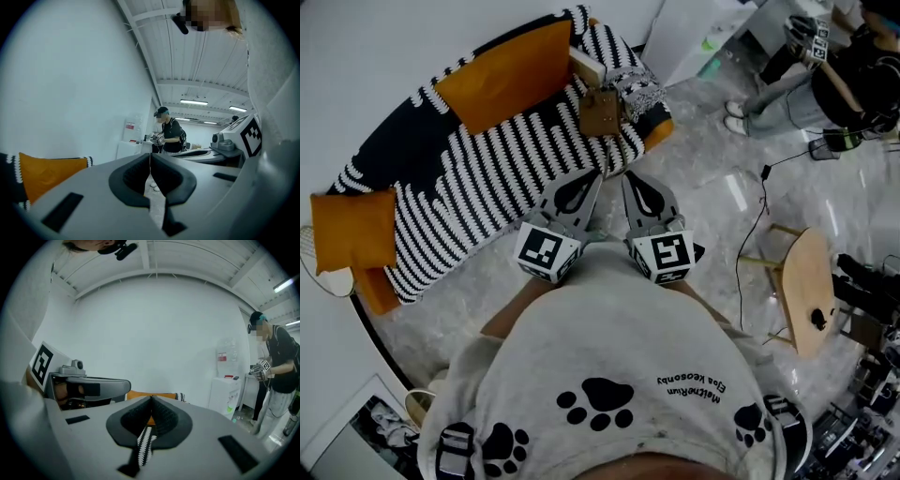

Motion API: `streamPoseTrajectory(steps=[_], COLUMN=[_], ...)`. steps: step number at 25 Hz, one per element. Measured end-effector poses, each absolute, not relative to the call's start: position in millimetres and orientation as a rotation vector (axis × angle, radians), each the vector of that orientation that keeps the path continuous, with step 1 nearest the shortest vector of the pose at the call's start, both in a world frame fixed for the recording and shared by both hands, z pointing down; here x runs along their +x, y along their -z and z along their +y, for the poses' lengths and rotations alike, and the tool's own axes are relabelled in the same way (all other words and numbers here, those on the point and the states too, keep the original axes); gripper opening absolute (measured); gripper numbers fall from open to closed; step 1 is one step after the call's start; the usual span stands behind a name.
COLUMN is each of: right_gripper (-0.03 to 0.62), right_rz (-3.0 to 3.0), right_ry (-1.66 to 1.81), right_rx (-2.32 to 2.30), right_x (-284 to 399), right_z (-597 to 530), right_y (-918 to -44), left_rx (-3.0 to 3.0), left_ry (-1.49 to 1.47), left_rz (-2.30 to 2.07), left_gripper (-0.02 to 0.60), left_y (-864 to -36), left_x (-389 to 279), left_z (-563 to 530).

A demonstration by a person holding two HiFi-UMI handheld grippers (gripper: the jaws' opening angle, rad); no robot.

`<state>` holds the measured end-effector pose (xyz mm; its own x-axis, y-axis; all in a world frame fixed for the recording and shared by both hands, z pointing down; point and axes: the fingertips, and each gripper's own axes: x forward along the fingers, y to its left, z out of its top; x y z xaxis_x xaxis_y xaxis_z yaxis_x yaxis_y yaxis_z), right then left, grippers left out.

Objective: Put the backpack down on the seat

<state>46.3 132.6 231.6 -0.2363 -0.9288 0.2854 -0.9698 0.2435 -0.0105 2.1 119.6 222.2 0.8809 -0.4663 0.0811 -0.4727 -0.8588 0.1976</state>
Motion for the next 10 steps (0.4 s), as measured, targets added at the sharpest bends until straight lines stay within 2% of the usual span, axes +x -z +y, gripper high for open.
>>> streamPoseTrajectory(steps=[10], right_gripper=[0.032], right_rz=[-2.318], right_ry=[-0.214], right_rx=[1.754], right_x=[39.1], right_z=[133.3], right_y=[-239.9], left_rx=[2.839], left_ry=[-0.036], left_rz=[-0.712], left_gripper=[0.021], left_y=[-234.3], left_x=[0.9], left_z=[119.6])
